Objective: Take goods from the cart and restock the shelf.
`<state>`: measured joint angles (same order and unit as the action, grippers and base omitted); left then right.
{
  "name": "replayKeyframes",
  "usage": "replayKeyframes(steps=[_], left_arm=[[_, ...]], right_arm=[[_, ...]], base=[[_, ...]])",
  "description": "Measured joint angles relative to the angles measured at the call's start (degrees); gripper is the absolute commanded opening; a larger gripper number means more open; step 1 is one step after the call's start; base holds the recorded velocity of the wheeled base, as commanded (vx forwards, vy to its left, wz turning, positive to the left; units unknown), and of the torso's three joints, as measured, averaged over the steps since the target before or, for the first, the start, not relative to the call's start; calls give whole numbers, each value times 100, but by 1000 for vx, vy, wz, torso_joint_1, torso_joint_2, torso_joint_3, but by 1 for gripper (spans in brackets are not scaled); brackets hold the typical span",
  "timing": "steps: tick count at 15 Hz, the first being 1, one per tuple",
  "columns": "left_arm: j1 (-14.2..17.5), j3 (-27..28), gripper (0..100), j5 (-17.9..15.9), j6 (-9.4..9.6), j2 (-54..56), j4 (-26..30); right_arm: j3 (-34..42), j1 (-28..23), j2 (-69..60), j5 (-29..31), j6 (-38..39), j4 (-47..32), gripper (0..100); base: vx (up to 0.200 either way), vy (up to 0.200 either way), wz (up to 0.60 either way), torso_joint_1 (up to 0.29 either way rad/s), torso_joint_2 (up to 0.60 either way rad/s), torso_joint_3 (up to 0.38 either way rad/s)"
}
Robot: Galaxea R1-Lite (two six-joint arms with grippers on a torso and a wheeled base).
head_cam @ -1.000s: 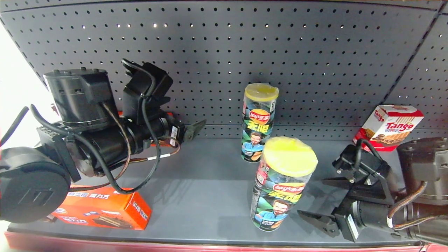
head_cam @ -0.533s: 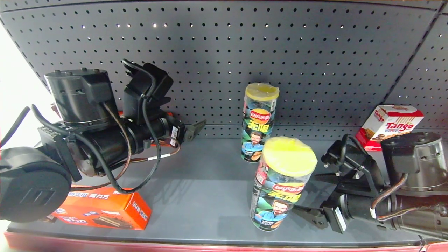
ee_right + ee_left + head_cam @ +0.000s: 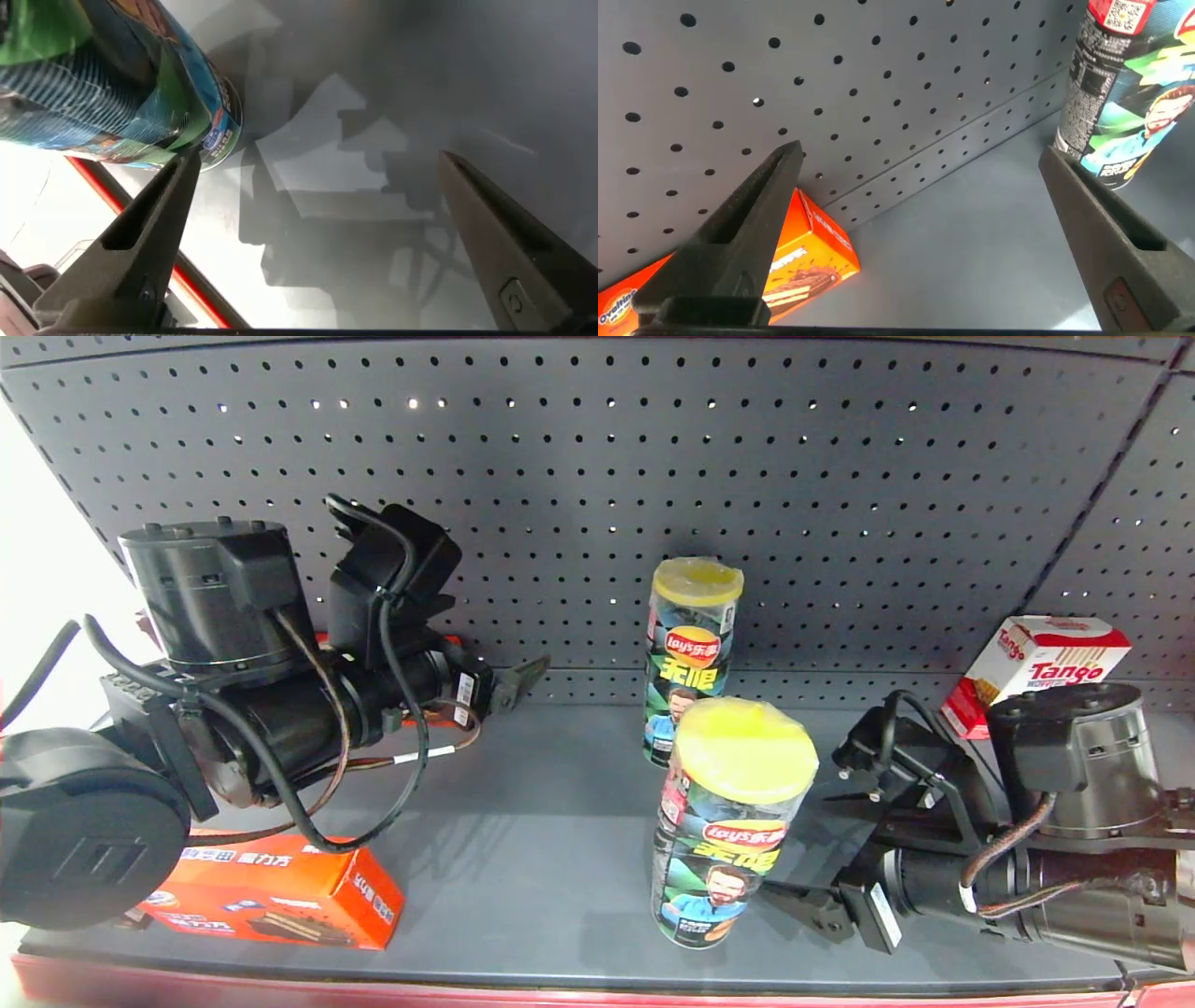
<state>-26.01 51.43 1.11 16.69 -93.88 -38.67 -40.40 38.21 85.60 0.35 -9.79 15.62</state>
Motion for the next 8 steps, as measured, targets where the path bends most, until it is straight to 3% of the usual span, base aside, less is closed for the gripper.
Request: replayKeyframes(steps=[8], left_arm=[[0,-107,100,9,-7,48,7]], right_arm=[[22,-61,-29,-4,5,1,100]], base=[[0,0,0,0,0,0]])
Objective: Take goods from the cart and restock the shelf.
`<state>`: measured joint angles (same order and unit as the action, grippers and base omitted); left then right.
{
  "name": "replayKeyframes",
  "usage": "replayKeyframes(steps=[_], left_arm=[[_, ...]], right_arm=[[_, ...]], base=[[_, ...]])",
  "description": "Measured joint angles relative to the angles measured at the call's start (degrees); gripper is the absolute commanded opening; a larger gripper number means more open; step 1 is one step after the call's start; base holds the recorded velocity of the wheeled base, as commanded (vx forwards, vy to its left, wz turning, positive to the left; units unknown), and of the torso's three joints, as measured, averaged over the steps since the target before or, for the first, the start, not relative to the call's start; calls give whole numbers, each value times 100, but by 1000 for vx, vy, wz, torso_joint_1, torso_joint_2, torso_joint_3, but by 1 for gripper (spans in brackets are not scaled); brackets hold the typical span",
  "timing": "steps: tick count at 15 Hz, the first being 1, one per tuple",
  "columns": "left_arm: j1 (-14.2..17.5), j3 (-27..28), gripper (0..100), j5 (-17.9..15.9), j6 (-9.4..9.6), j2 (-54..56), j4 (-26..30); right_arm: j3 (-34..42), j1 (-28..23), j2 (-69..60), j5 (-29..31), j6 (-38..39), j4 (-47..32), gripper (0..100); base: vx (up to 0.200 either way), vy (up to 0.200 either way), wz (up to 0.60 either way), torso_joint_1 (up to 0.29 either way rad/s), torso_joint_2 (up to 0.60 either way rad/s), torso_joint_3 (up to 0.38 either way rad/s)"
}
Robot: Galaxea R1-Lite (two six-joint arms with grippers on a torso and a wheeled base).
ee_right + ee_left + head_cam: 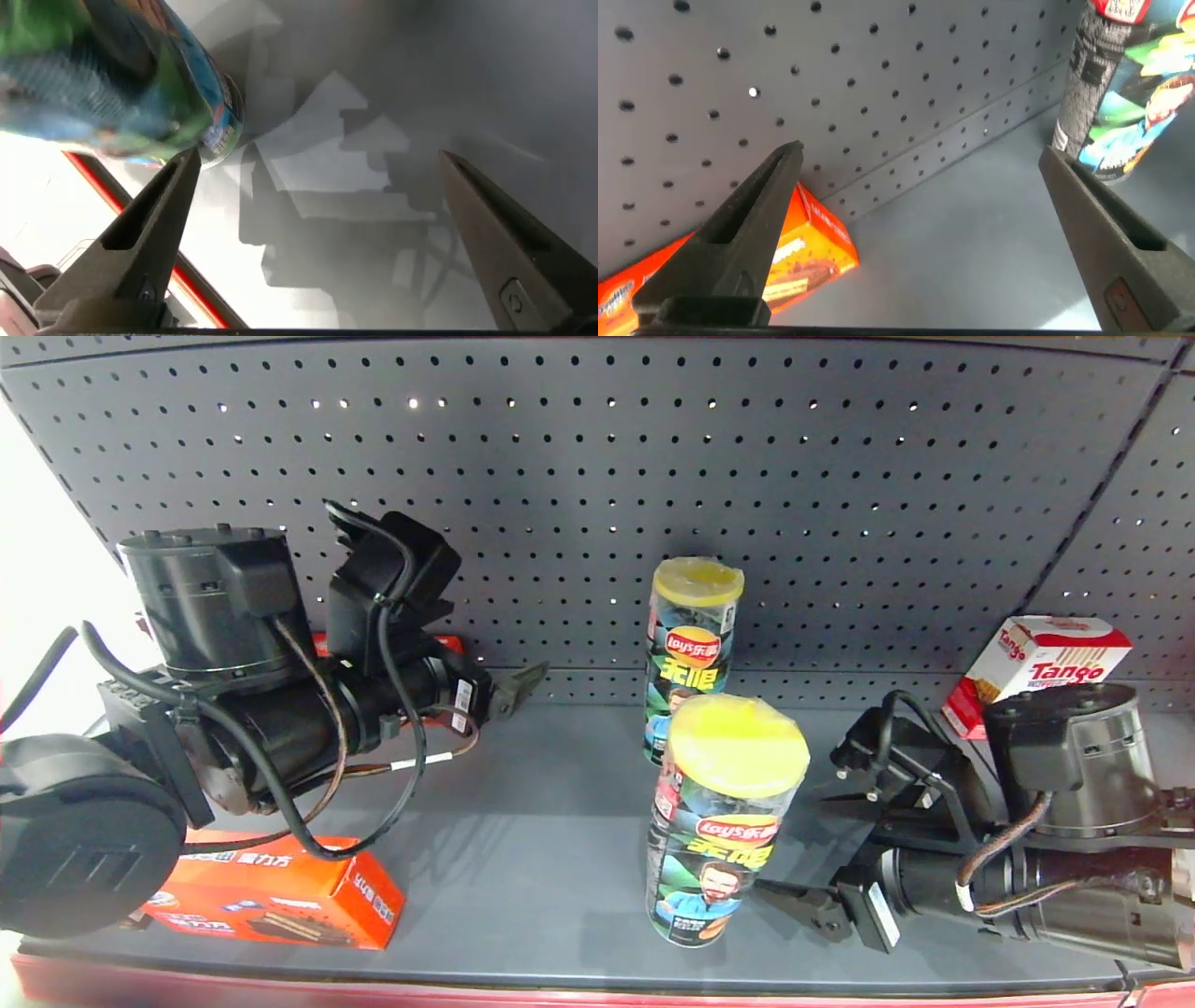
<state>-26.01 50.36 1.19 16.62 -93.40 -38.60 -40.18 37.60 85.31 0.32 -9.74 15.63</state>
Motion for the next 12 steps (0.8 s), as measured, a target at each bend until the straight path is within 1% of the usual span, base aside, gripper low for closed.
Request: replayKeyframes(steps=[2,3,7,9,10,12], left_arm=[[2,-96,100,0,-1,171,45],[22,-127,100,-2,-1,358,94],[27,-266,100,26,33,1469,674],[-30,-605,100,72,76,2252,885],[-61,-830,100,96,130,2682,1046],[-110,-1290,100,123,224,3705,1542]], right_arm=[[90,-284,-265,-5,0,-1,100],[118,-513,-519,-5,0,2,100],[291,-1375,-1927,48,4,199,100],[557,-1792,-2809,101,13,277,100],[766,-1960,-3254,112,50,289,100],[1359,-2203,-4190,129,132,311,100]], base=[[0,0,0,0,0,0],[0,0,0,0,0,0],[0,0,0,0,0,0],[0,0,0,0,0,0],[0,0,0,0,0,0],[0,0,0,0,0,0]])
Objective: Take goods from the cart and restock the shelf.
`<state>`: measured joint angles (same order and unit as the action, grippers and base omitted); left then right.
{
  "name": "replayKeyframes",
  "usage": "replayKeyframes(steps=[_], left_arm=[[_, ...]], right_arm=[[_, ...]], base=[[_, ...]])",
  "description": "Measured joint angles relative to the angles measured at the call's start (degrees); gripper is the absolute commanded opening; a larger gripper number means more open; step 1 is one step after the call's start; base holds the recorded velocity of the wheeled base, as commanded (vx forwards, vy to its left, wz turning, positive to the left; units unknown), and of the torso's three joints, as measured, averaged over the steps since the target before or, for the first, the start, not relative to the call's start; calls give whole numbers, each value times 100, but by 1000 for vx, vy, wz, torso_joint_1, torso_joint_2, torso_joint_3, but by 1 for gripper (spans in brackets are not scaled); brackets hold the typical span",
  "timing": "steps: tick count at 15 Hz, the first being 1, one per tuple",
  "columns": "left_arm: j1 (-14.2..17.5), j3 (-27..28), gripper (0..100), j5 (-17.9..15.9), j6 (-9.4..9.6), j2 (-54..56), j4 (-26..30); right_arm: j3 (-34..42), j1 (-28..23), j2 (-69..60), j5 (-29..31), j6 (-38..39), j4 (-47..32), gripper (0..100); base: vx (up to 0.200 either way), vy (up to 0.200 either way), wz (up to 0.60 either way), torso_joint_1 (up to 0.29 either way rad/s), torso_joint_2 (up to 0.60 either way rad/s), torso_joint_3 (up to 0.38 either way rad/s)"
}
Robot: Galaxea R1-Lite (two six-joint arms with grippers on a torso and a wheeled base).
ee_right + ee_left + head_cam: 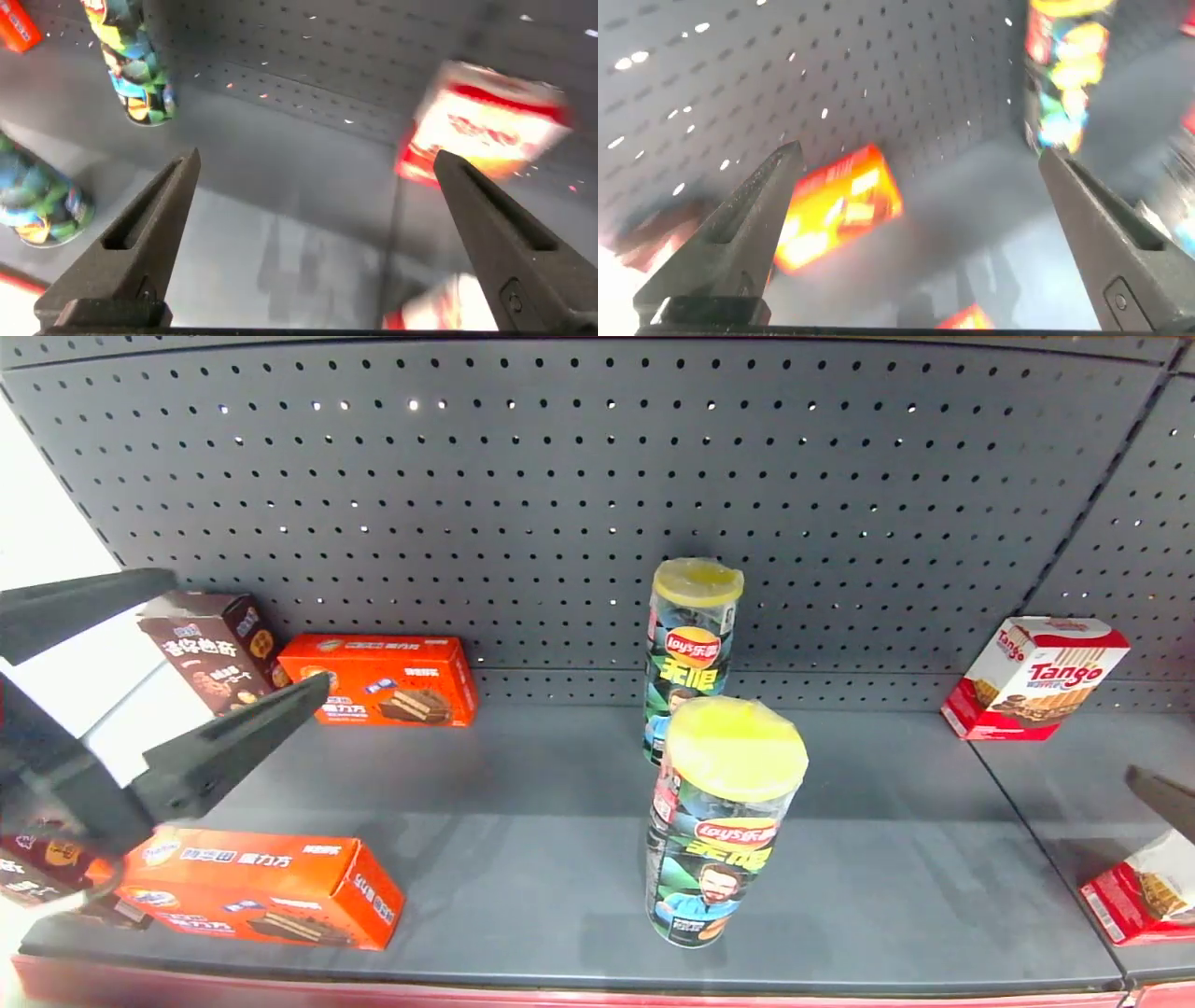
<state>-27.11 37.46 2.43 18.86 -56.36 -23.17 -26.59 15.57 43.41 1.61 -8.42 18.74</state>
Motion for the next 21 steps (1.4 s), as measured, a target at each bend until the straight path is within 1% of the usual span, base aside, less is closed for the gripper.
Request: replayKeyframes(steps=[1,4,6,7,8,9,11,12,14,15,16,17,18,19,20,21], left_arm=[[-12,-207,100,9,29,536,336],[-12,-759,100,20,87,2210,1614],[134,-1254,100,20,76,3360,2315],[294,-1597,100,-2,44,3792,2525],[468,-1890,100,-40,13,4145,2676],[611,-2200,100,-101,-9,4448,2689],[812,-2884,100,-156,-11,4945,2729],[884,-3182,100,-161,-6,5181,2733],[1002,-3396,100,-76,-9,5344,2716],[1146,-3433,100,-7,-9,5286,2714],[1395,-3451,100,15,-6,5204,2714],[1755,-3460,100,15,0,5118,2714],[2230,-3468,100,-9,13,5024,2711],[2656,-3471,100,-43,32,4960,2711],[2934,-3471,100,-65,43,4934,2711],[3039,-3471,100,-134,44,4980,2709]], right_arm=[[328,-69,-417,13,28,0,100],[1306,-173,-1495,46,71,6,100],[2047,-210,-2114,62,77,4,100],[2328,-236,-2378,62,90,-49,100],[2488,-262,-2597,62,115,-144,100],[2580,-280,-2817,62,178,-495,100],[2632,-290,-3289,63,422,-1326,100],[2640,-297,-3462,99,627,-1480,100],[2648,-400,-3584,550,997,-1574,100],[2651,-494,-3600,630,1091,-1607,100],[2654,-614,-3611,640,1104,-1609,100],[2654,-733,-3624,638,1104,-1612,100],[2659,-879,-3658,575,1111,-1616,100],[2659,-1012,-3702,361,1098,-1719,100],[2659,-1067,-3738,277,1009,-1827,100],[2659,-1103,-3760,63,833,-1879,100]], base=[[0,0,0,0,0,0],[0,0,0,0,0,0],[0,0,0,0,0,0],[0,0,0,0,0,0],[0,0,0,0,0,0],[0,0,0,0,0,0],[0,0,0,0,0,0],[0,0,0,0,0,0],[0,0,0,0,0,0],[0,0,0,0,0,0],[0,0,0,0,0,0],[0,0,0,0,0,0],[0,0,0,0,0,0],[0,0,0,0,0,0],[0,0,0,0,0,0],[0,0,0,0,0,0]])
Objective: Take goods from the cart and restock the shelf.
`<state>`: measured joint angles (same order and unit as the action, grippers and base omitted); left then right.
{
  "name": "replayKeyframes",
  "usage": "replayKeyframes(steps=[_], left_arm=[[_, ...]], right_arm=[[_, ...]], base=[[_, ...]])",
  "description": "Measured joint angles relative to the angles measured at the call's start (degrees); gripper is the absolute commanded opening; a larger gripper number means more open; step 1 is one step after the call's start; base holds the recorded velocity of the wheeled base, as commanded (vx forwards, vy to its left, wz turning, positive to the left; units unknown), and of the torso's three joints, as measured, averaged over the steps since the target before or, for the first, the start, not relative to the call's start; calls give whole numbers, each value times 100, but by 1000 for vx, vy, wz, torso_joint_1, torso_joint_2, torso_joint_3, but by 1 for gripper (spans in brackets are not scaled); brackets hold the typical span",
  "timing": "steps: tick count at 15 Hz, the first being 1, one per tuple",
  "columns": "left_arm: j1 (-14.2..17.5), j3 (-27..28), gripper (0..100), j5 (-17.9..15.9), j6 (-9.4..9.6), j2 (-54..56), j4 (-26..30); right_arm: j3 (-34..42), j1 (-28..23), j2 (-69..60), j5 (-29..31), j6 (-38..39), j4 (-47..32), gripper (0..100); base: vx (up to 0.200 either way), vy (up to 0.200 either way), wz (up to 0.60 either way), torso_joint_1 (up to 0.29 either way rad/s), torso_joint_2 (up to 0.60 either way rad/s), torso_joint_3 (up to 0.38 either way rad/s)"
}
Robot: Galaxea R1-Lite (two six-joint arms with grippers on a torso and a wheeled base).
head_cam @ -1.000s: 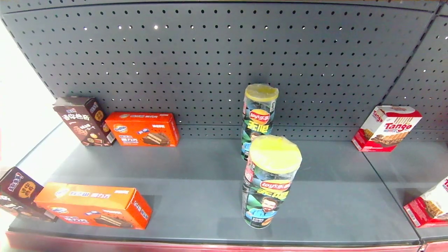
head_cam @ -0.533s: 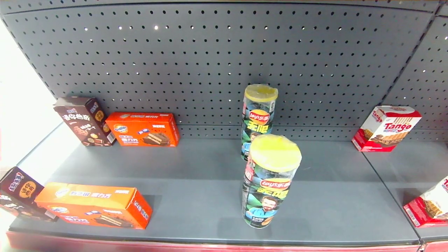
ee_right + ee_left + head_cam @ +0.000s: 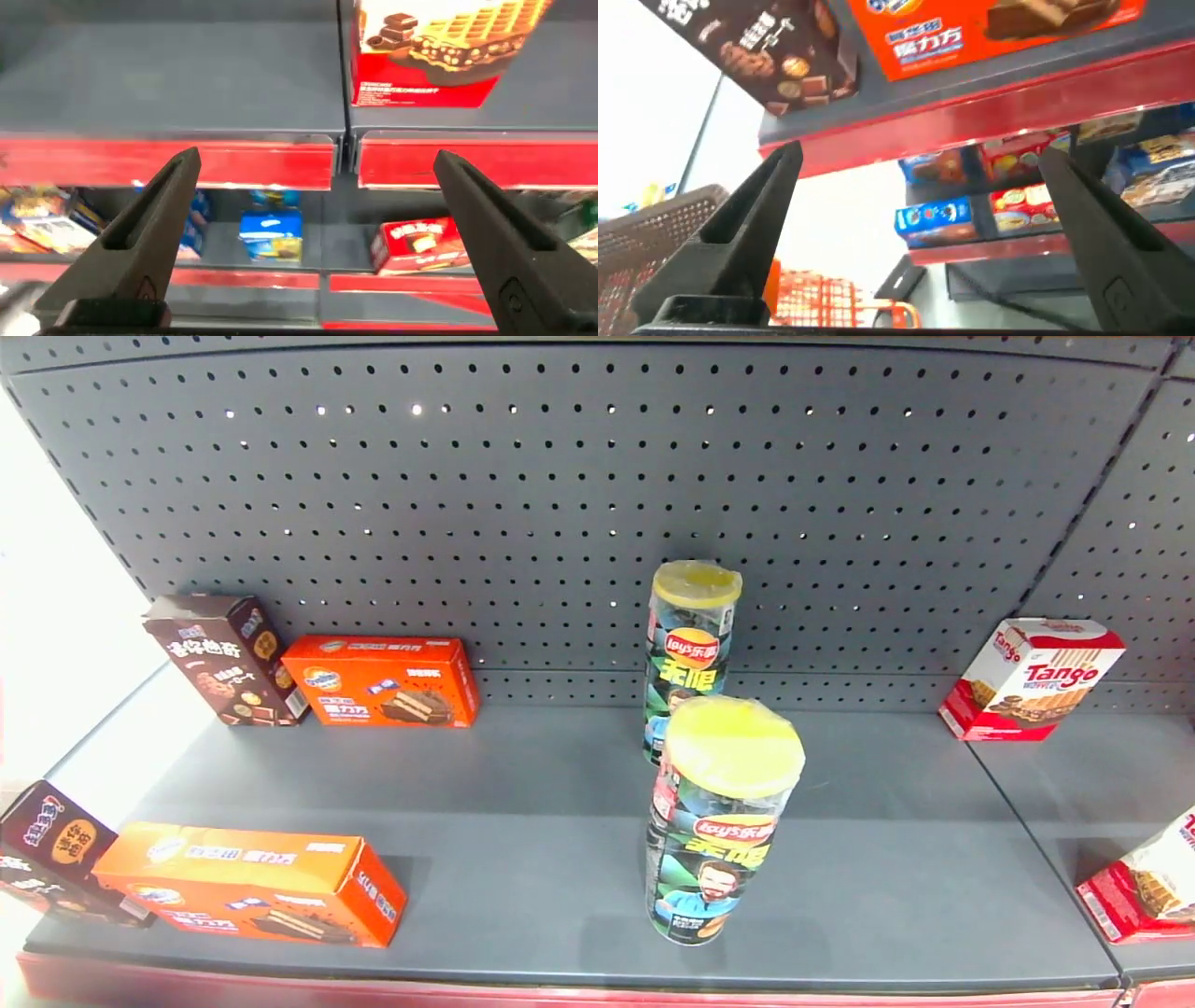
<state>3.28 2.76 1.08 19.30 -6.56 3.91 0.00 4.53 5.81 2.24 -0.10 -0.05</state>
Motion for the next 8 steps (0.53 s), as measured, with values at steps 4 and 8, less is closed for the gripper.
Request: replayKeyframes(steps=[4,8], left_arm=[[-304,2,100,-335,-179,456,-11],[-341,2,100,-847,-712,631,-12]], right_arm=[[0,98,-34,-262,-20,-13,100],[0,117,-41,-257,-4,-9,100]], base=[[0,0,0,0,0,0],[0,0,0,0,0,0]])
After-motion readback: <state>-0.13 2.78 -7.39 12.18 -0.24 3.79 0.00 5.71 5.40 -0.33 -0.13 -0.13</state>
